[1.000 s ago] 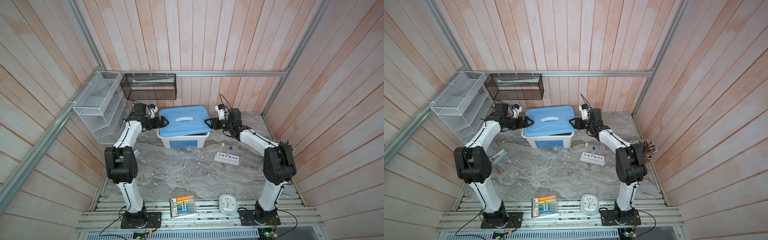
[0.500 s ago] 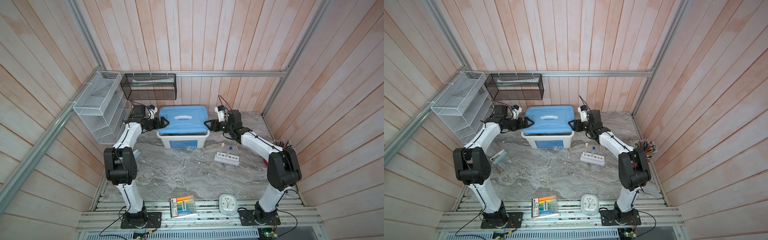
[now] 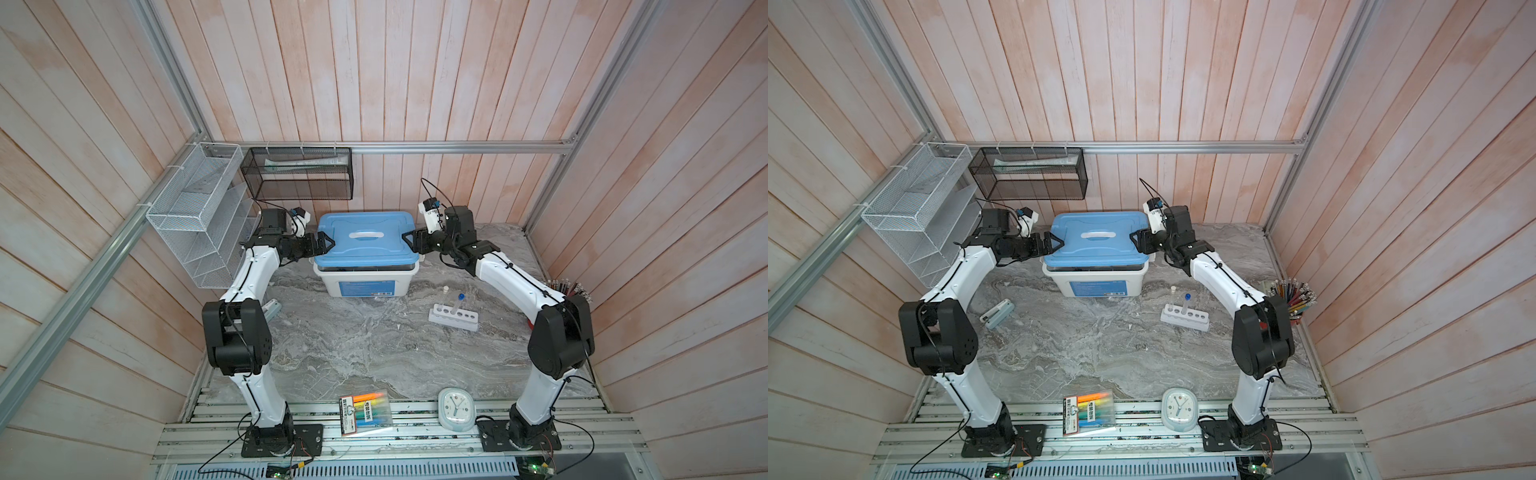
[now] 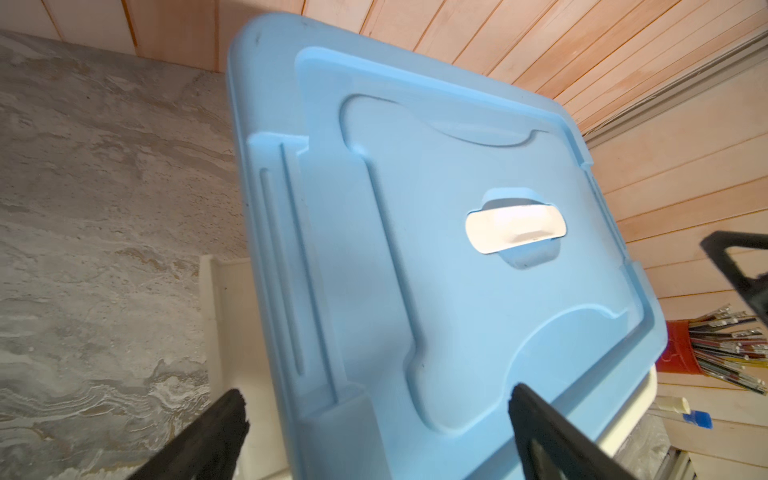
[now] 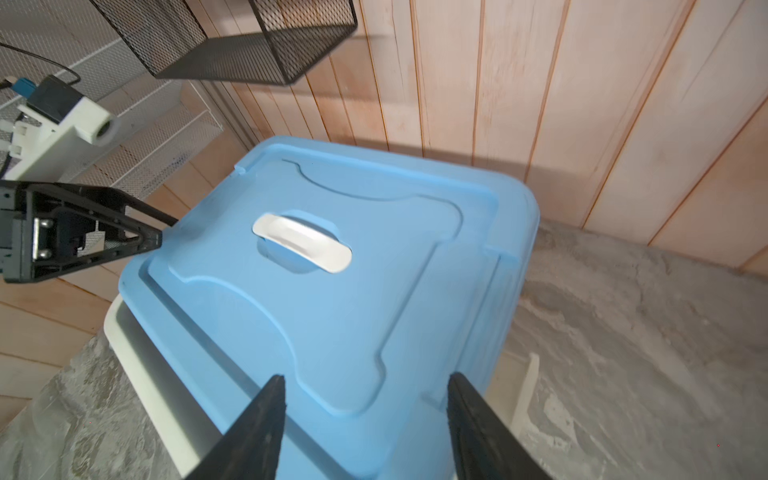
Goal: Organize the chemistry lab equipment
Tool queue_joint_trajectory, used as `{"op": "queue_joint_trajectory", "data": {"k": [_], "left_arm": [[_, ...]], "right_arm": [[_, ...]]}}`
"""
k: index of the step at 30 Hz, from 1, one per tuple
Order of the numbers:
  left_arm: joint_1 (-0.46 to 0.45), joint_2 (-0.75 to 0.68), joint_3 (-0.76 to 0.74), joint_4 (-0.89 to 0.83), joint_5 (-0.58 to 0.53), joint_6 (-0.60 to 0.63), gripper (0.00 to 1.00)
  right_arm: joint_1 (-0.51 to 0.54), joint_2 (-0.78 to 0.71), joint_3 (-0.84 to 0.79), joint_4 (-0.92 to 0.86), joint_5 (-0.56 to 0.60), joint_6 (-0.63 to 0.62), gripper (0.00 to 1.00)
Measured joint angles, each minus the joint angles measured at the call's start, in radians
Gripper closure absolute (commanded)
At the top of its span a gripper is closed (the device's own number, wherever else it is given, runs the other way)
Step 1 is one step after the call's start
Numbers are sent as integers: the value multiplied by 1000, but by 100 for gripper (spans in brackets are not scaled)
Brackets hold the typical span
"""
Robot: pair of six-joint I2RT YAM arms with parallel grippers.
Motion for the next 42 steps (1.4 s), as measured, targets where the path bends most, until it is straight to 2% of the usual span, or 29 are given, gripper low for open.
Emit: {"op": "queue_joint_trajectory", "data": {"k": [8,16,20,30,42], "left_arm": [[-15,-37,0,-12,-115,36,0],[-100,-79,1,-40,-310,147,0],[-137,-79,1,-63,-367,187,0],[-169,-79,1,-90,-407,241,0],[-185,-77,2,-138,-418,264,0]], "right_arm": [[72,59,114,-116,123,-217,31],[97,159,244,-262,163,-431,30],[109,193,306,-311,163,-499,30],[147,220,319,-368,144,-625,30],[153,216,304,-351,144,-694,30]]}}
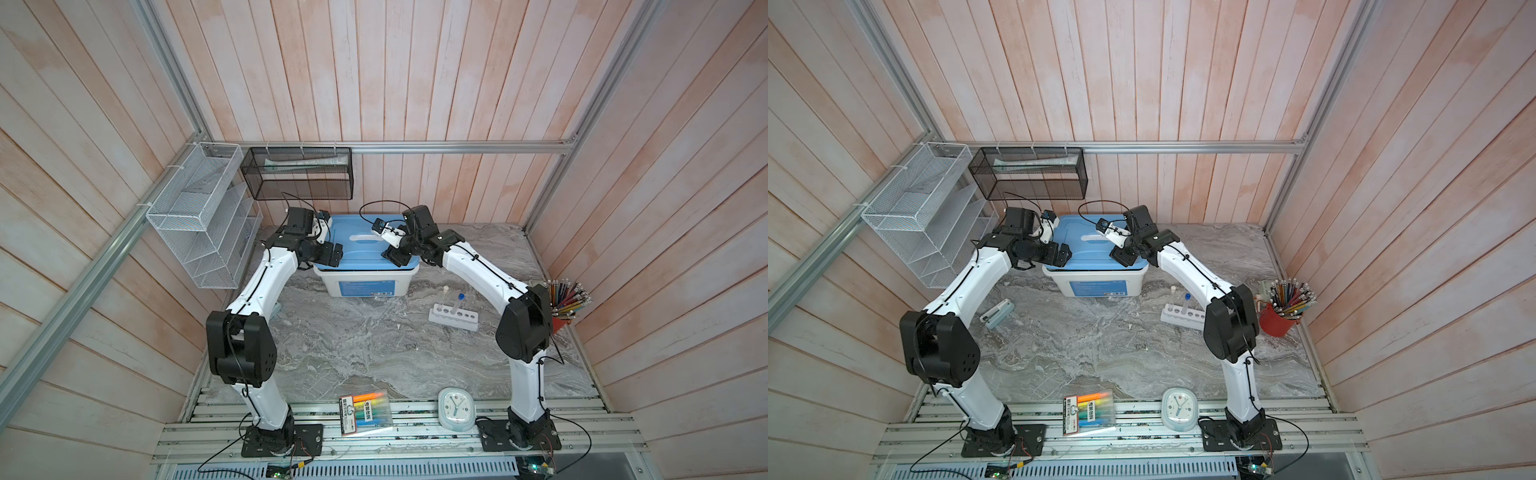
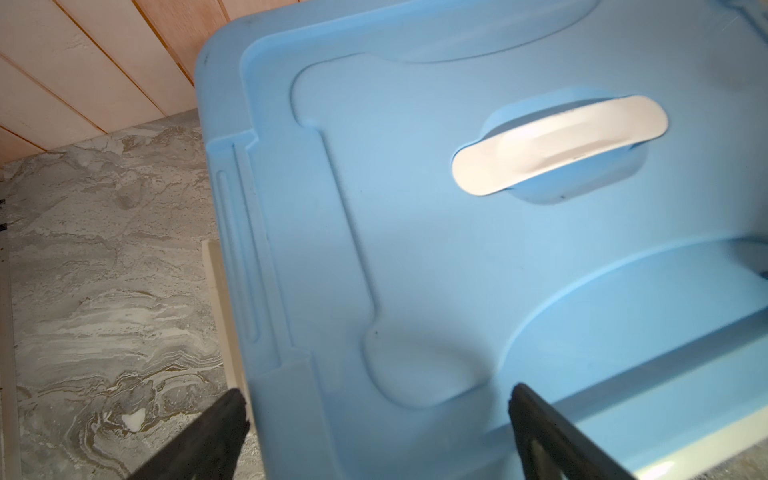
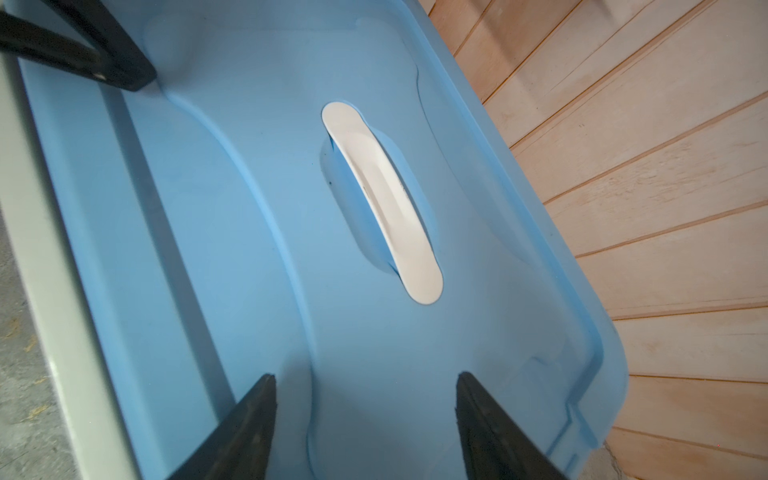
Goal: Organize the chemistry lab equipment
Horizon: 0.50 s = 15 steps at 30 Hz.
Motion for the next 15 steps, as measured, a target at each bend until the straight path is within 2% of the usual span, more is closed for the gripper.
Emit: {"op": "queue_joint_trajectory", "data": {"k": [15], "left_arm": [[0,-49,-53,-2,-1,-5,0]], "right_arm": [[10,-66,-118,87,1,0,30]]}}
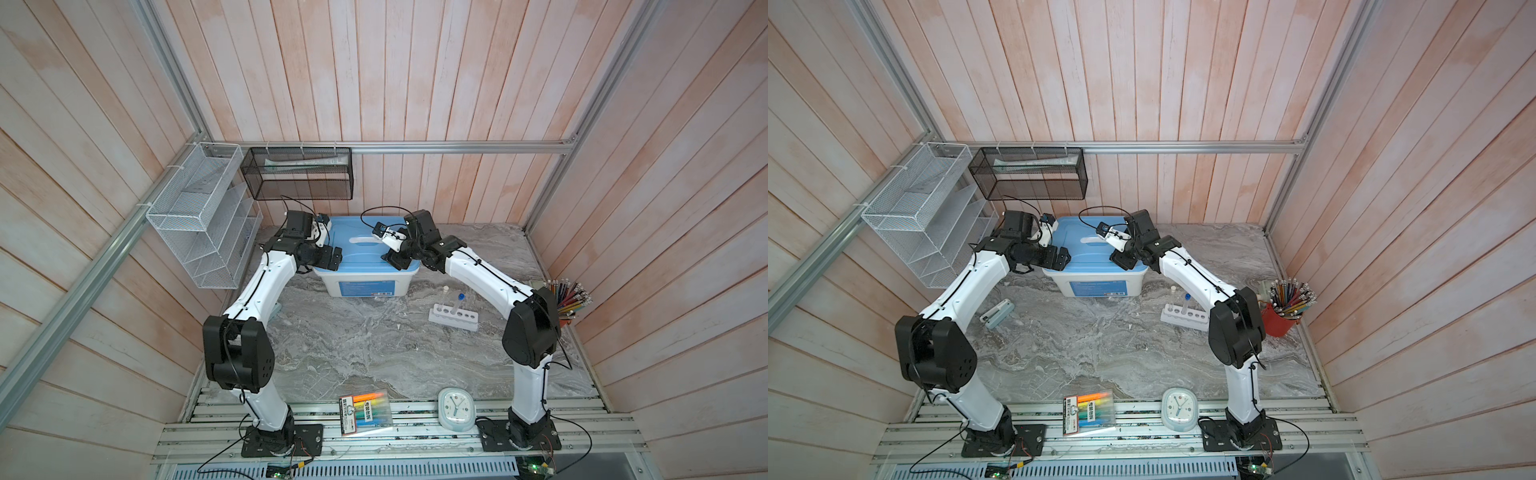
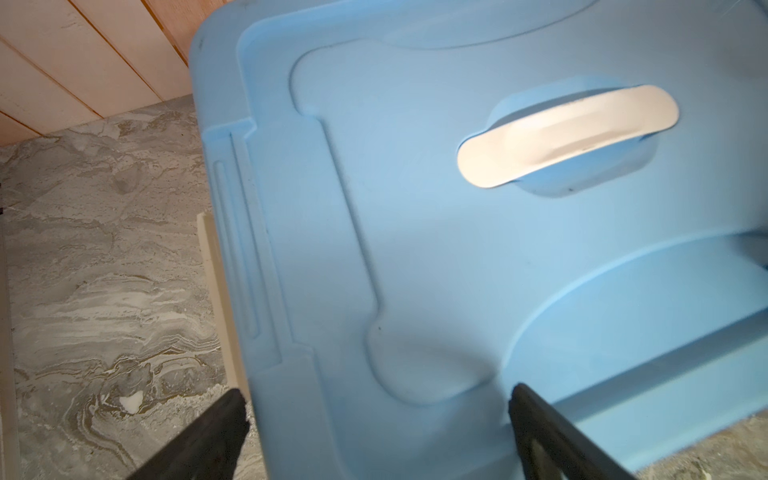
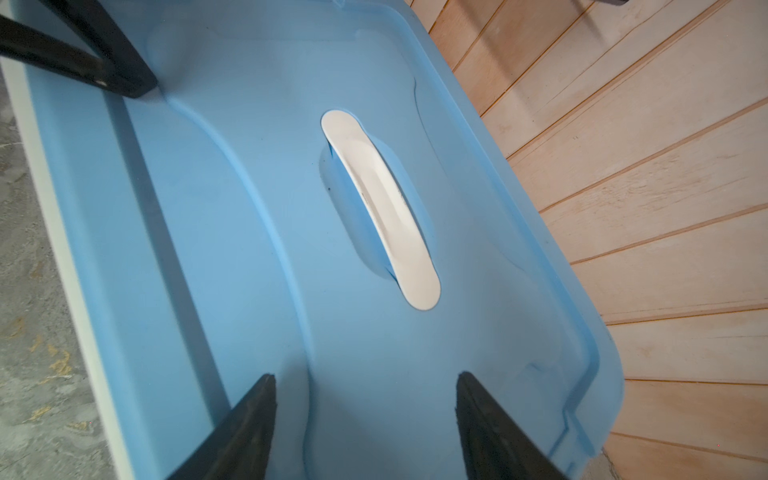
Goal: Organize the chemistry lab equipment
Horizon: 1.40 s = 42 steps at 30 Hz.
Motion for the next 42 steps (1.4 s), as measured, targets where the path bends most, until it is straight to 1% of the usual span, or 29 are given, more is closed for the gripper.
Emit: {"op": "queue_joint_trajectory", "data": {"k": [12,20,23,26,31,34,37,42], "left_arm": [[-3,-38,-49,1,-1,-15,0],[-3,-60,-88,11,-12,-29,0],[2,-77,-93,26,-9,-43,0],[21,-105,-95,63,17,-67,0],[63,-172,-113,142,61,-112,0],[57,-195,-113,190,85,-142,0],[9,-200,-114,225,103,-164,0],[-101,-198,-138,267,109,-187,0]], "right_arm": [[8,-23,-55,25,0,1,30],[11,-30,-64,32,3,1,30],[11,-32,-68,38,7,17,29],[7,-39,-77,50,6,47,28],[-19,-85,-112,99,1,138,27],[-55,-141,-155,160,-16,225,28],[-110,-214,-226,246,-53,339,29],[-233,-326,-389,408,-121,558,30]]}}
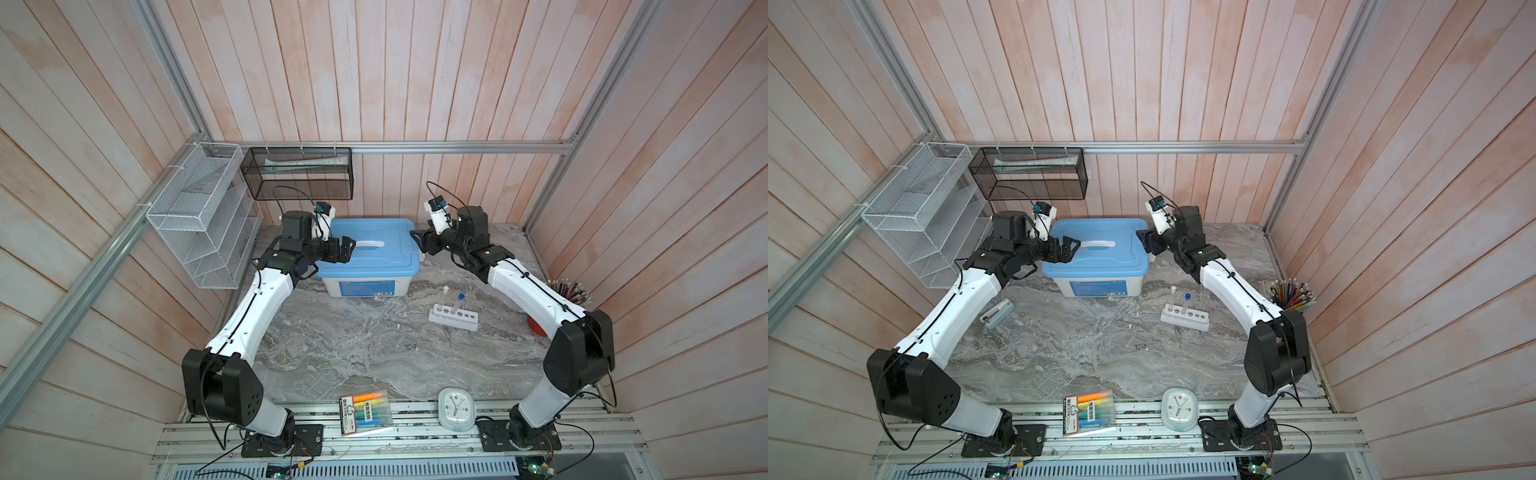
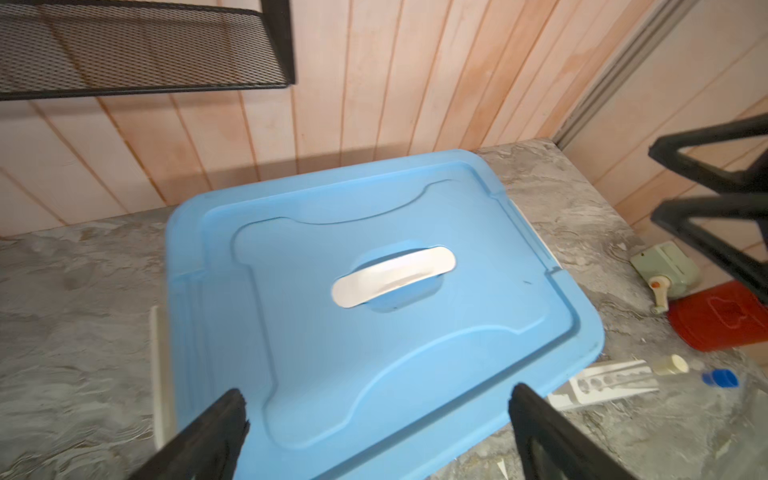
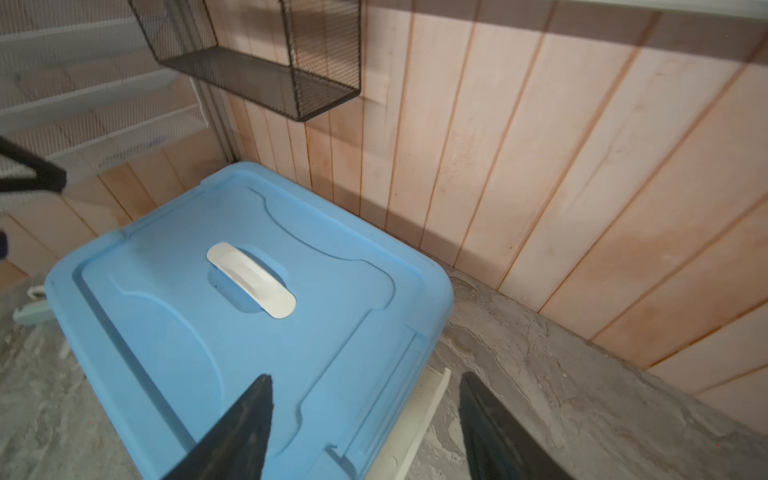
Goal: Organize the chemistry lab equipment
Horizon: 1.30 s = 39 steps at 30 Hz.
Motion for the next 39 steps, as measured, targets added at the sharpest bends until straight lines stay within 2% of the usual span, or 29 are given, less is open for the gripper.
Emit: {"op": "queue_joint_trajectory", "data": {"k": [5,15,26,39], "left_arm": [[-64,35,1,51,-5,-15,0],[-146,233,91,75,-21,-20,0],[-173,325,196,79,-64,-26,0],[-187,393,241,91,-66,-27,0]], "right_arm": [[-75,-27,-90,86,-16,156,31],[-110,-29,-187,158,-84,316,28],[-124,25,-169,221,-148,389,16],[-124,95,-144,245,-196,439,16]]}}
